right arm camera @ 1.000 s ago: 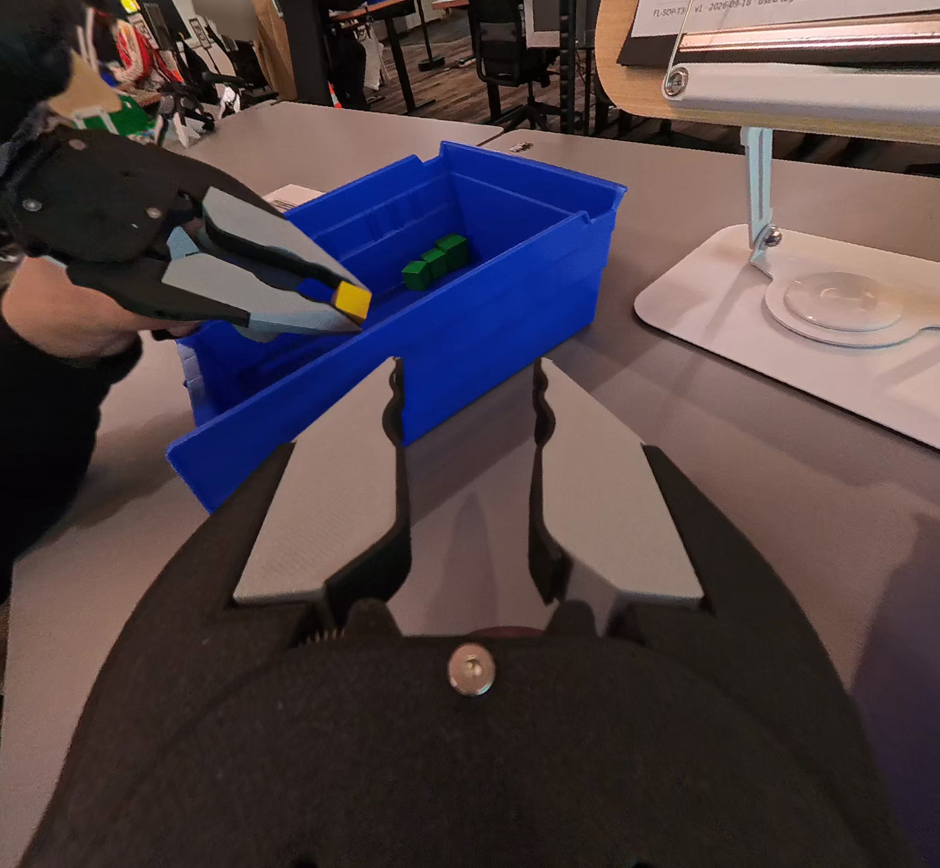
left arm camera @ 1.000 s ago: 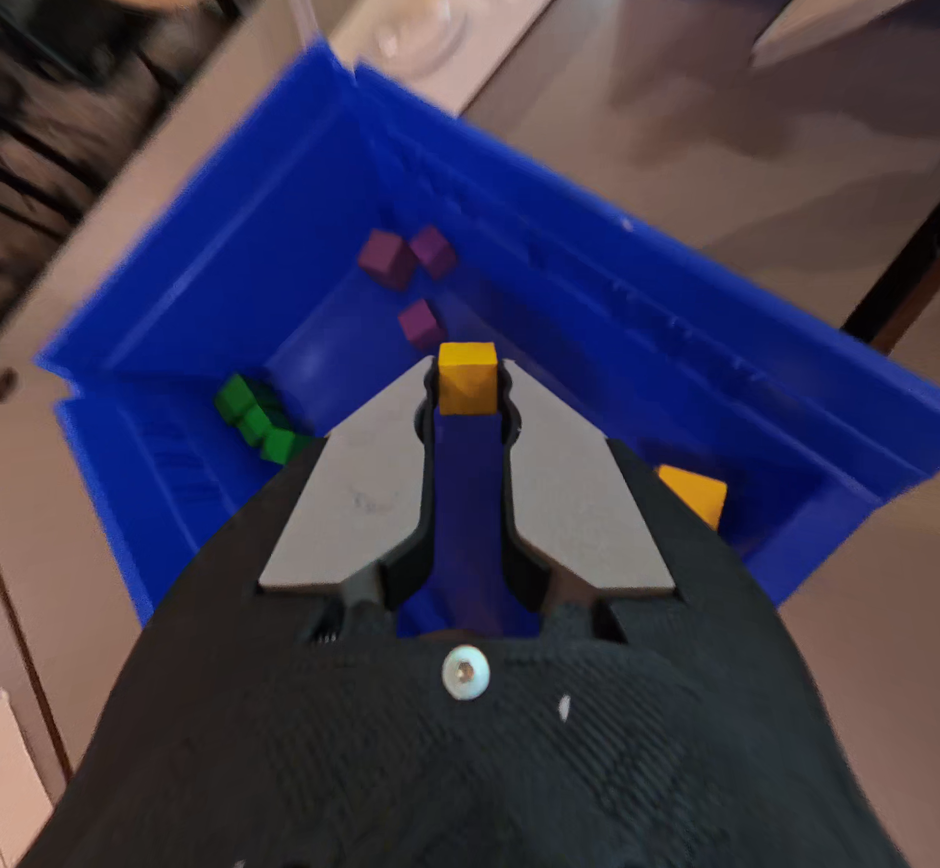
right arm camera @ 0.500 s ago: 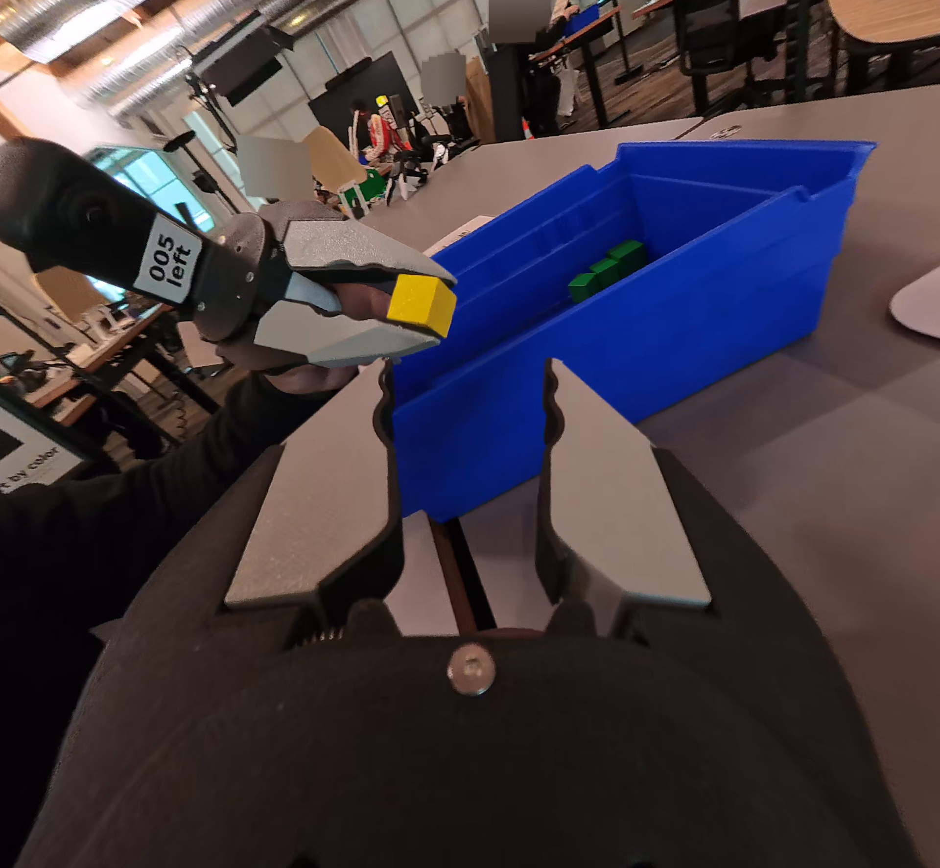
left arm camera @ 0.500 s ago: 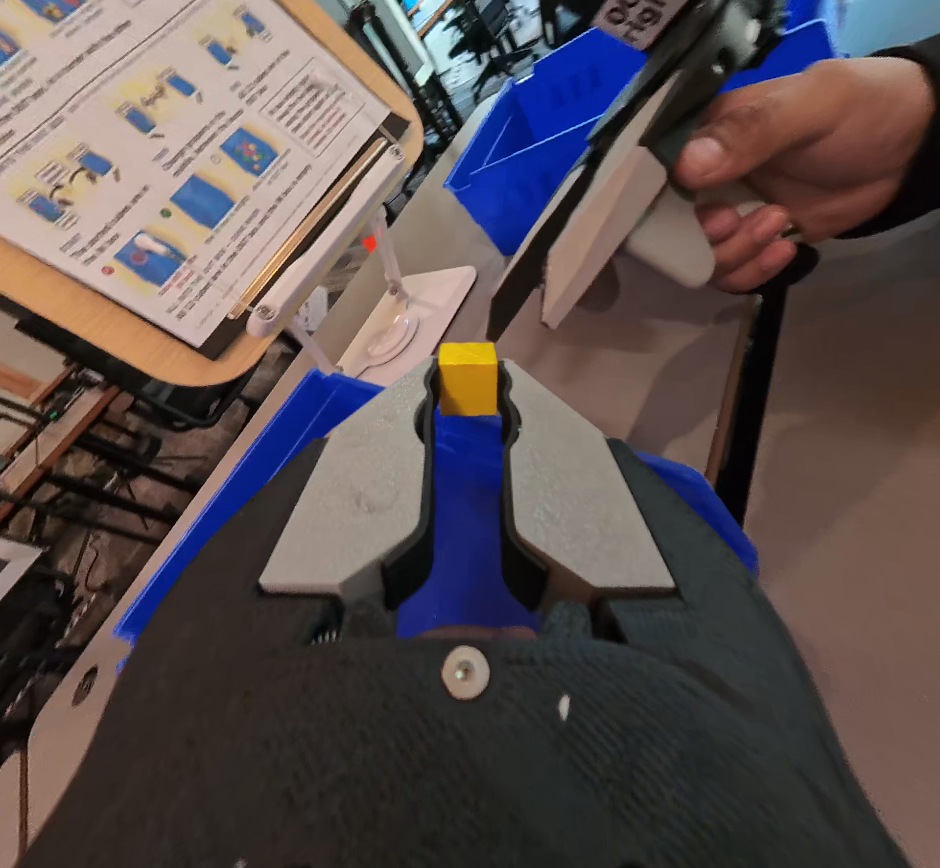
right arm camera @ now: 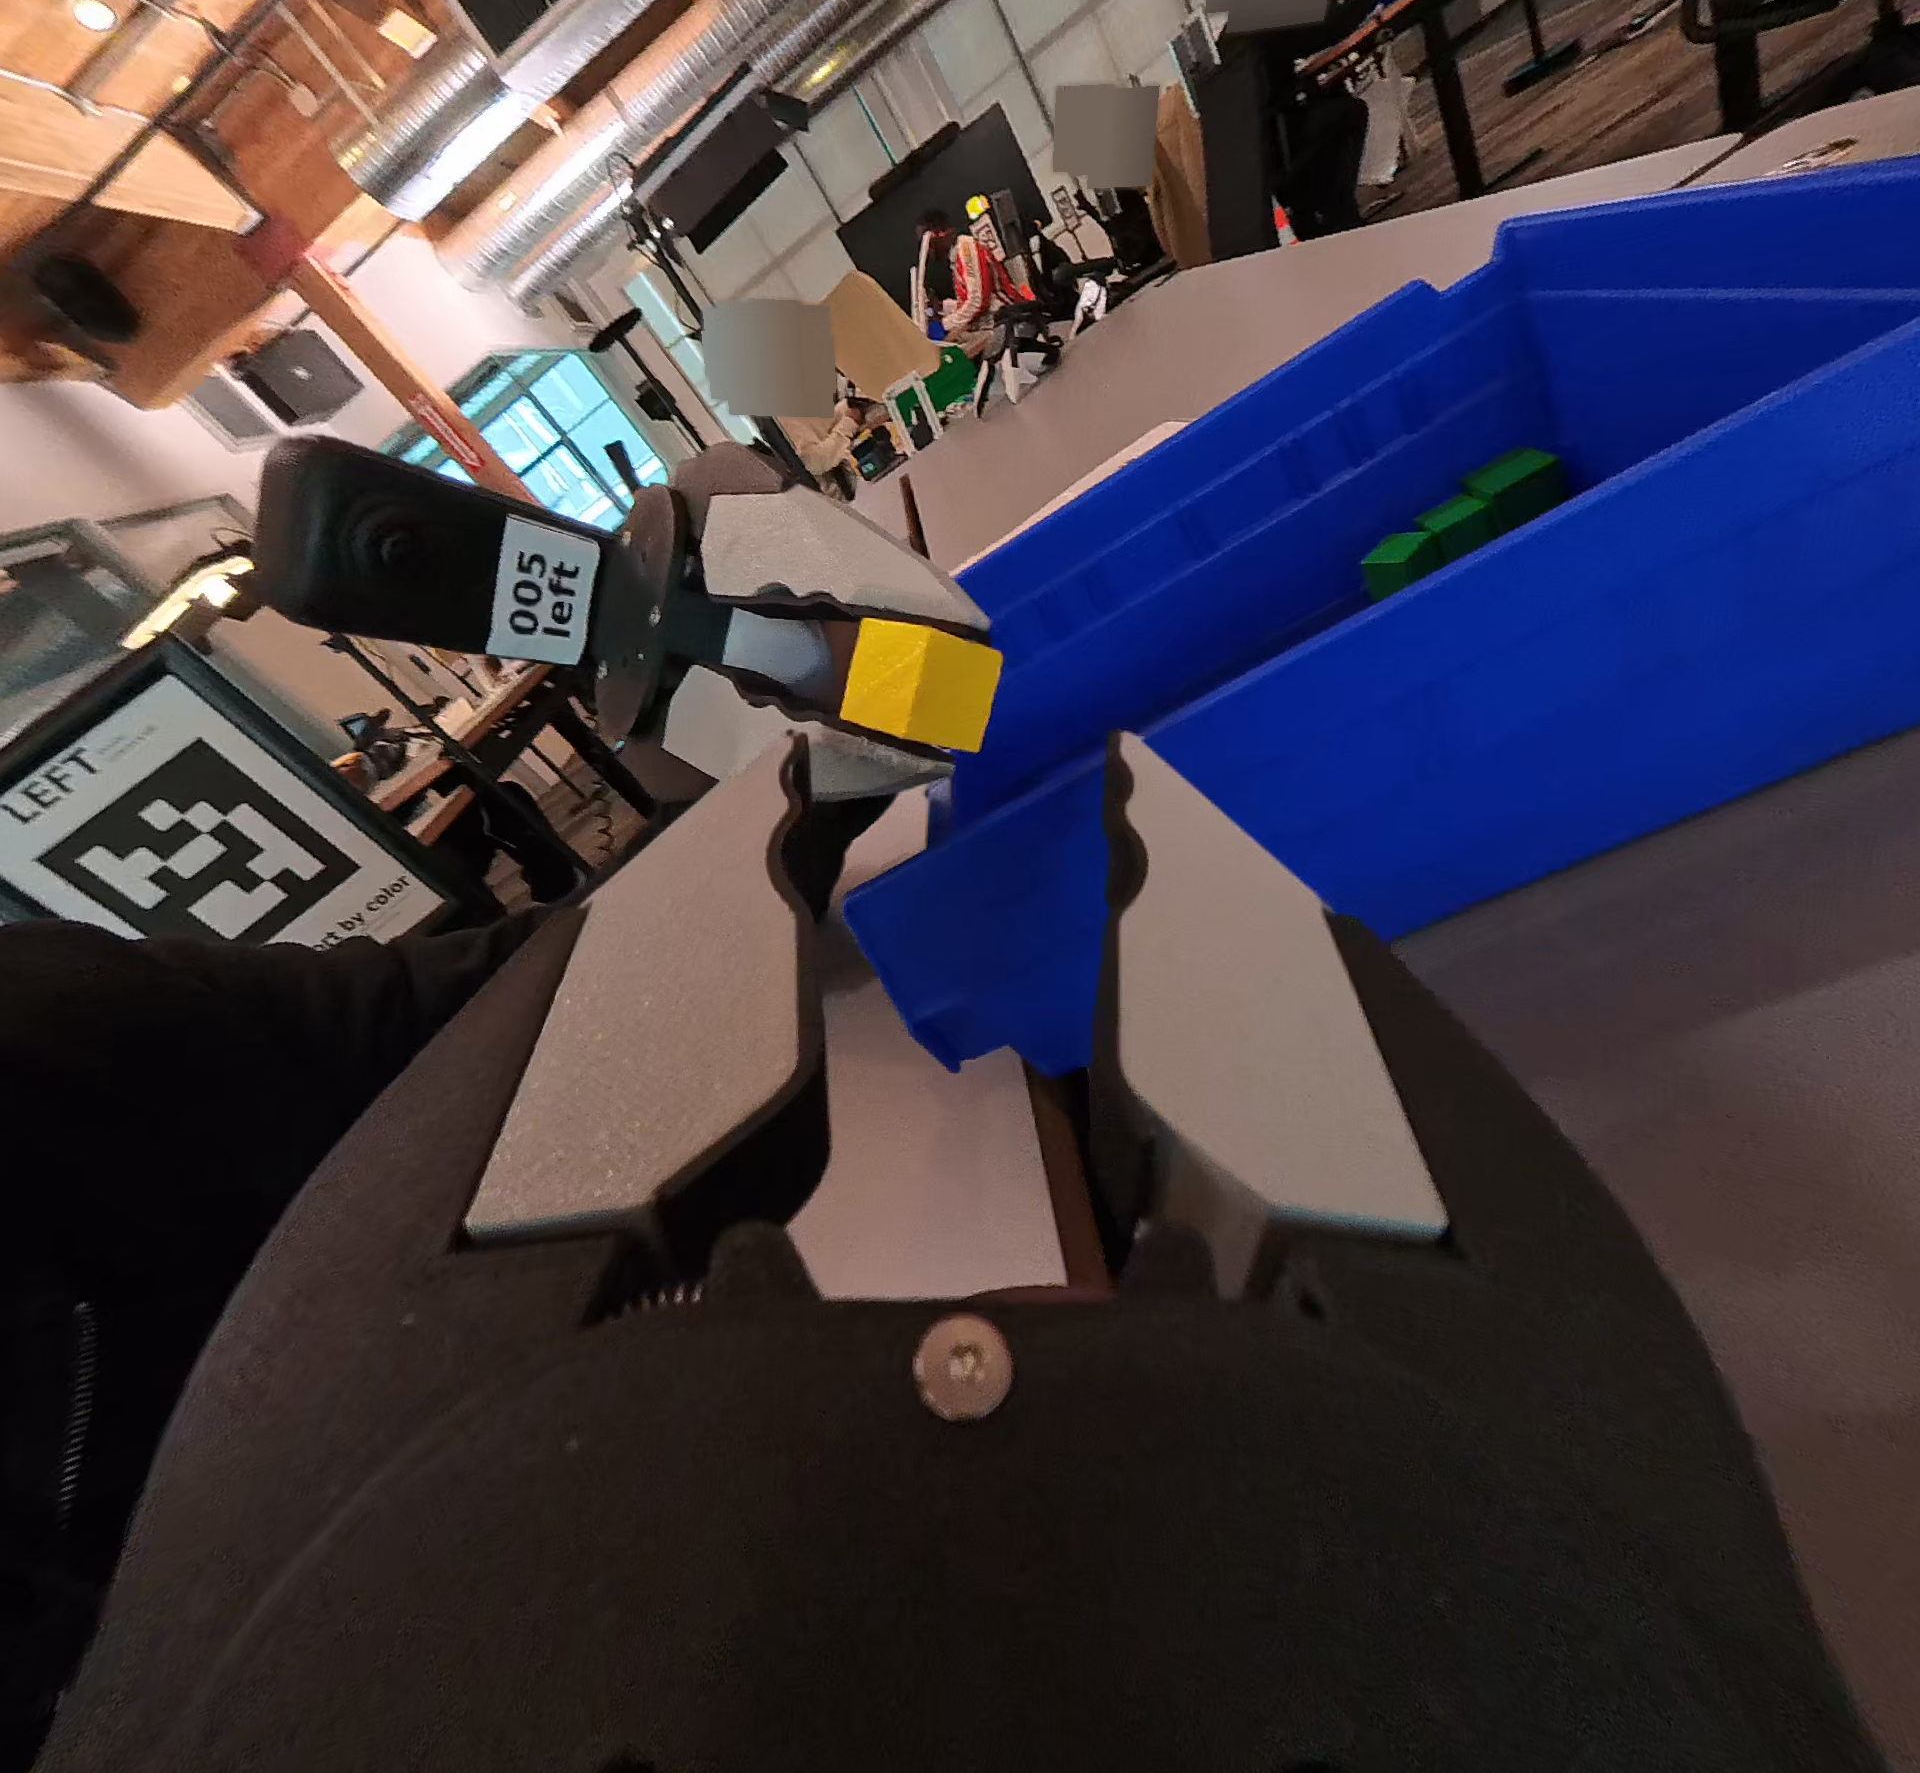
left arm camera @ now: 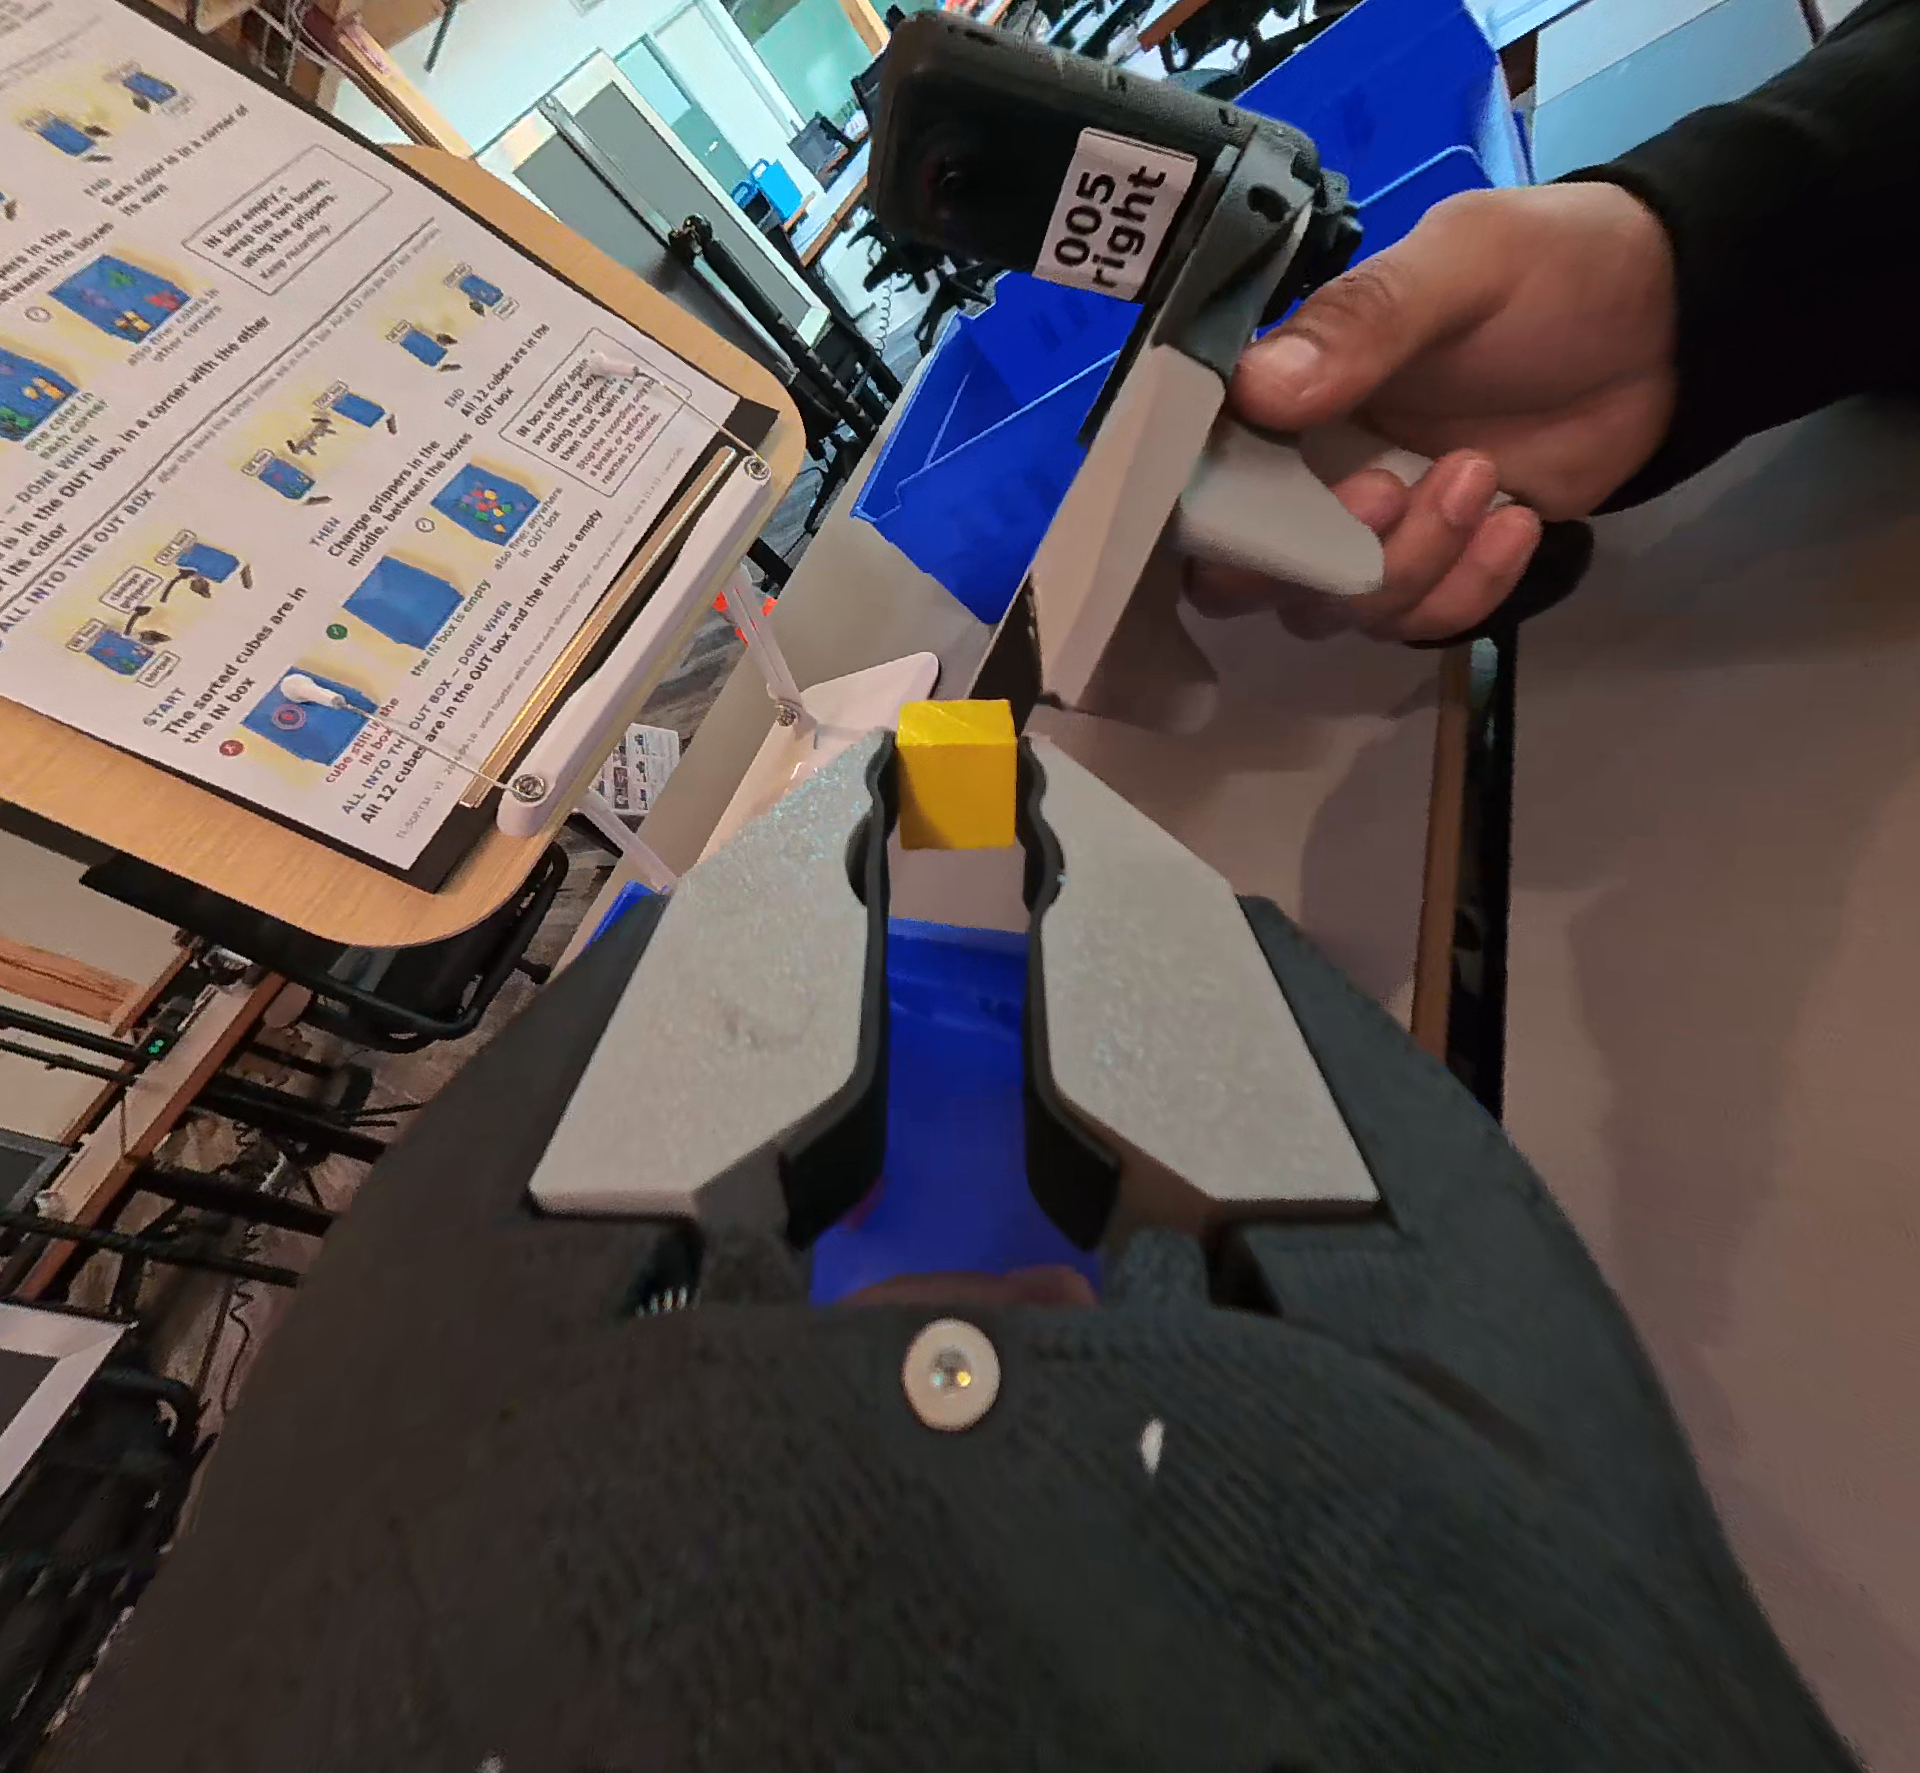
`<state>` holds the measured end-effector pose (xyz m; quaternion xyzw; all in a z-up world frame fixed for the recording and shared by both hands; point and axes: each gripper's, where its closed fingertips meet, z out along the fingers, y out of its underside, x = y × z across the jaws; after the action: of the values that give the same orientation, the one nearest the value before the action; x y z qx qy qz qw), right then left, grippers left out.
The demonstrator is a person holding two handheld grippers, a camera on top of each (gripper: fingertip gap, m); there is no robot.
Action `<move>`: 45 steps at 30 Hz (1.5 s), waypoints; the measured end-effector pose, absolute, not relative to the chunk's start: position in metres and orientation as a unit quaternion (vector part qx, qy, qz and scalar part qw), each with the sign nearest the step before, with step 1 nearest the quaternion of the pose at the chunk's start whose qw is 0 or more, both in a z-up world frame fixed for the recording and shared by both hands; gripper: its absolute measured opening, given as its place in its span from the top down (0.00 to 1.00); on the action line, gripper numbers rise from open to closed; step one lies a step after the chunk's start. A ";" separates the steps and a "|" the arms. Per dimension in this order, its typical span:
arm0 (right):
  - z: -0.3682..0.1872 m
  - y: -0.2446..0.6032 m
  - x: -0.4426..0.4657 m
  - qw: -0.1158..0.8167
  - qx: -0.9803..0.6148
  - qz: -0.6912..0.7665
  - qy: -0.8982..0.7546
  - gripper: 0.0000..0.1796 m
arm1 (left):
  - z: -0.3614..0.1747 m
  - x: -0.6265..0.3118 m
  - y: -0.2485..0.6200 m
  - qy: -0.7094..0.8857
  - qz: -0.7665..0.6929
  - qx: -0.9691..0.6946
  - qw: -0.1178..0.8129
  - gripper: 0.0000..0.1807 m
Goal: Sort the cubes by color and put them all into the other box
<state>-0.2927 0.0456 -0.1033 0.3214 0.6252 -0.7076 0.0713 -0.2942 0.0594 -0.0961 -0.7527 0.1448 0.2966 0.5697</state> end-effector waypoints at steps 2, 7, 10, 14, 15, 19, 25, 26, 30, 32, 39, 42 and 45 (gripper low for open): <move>-0.100 0.045 -0.291 0.081 0.318 -0.714 0.619 0.71 | -0.097 -0.291 0.060 0.154 0.299 -0.751 0.568 0.89; -0.099 0.047 -0.291 0.084 0.320 -0.715 0.615 0.73 | -0.101 -0.284 0.063 0.174 0.294 -0.753 0.563 0.88; -0.100 0.045 -0.289 0.101 0.317 -0.716 0.614 0.74 | -0.102 -0.276 0.065 0.191 0.292 -0.748 0.565 0.89; -0.103 0.038 -0.282 0.132 0.304 -0.711 0.621 0.79 | -0.103 -0.276 0.065 0.189 0.291 -0.750 0.563 0.89; -0.103 0.037 -0.281 0.139 0.301 -0.713 0.618 0.80 | -0.103 -0.276 0.065 0.189 0.289 -0.751 0.562 0.89; -0.101 0.037 -0.280 0.153 0.297 -0.716 0.613 0.85 | -0.105 -0.277 0.066 0.187 0.287 -0.755 0.560 0.89; -0.106 0.039 -0.284 0.115 0.306 -0.701 0.634 0.86 | -0.110 -0.281 0.067 0.180 0.290 -0.761 0.552 0.89; -0.107 0.039 -0.285 0.108 0.307 -0.699 0.636 0.86 | -0.110 -0.282 0.067 0.179 0.292 -0.762 0.550 0.88; -0.108 0.041 -0.287 0.101 0.314 -0.699 0.634 0.86 | -0.112 -0.285 0.067 0.166 0.283 -0.768 0.550 0.88; -0.106 0.043 -0.288 0.105 0.317 -0.702 0.628 0.86 | -0.113 -0.288 0.066 0.160 0.284 -0.770 0.548 0.88; -0.100 0.054 -0.293 0.083 0.326 -0.710 0.619 0.86 | -0.110 -0.302 0.063 0.126 0.292 -0.771 0.552 0.76; -0.094 0.061 -0.296 0.054 0.327 -0.713 0.617 0.86 | -0.107 -0.311 0.061 0.102 0.299 -0.769 0.556 0.71; -0.087 0.068 -0.297 0.019 0.326 -0.714 0.620 0.86 | -0.105 -0.323 0.056 0.070 0.310 -0.768 0.556 0.70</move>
<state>-0.2969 0.0683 -0.0866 0.3265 0.6196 -0.7135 0.0186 -0.3227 0.0565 -0.1053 -0.7678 0.0703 0.3105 0.5560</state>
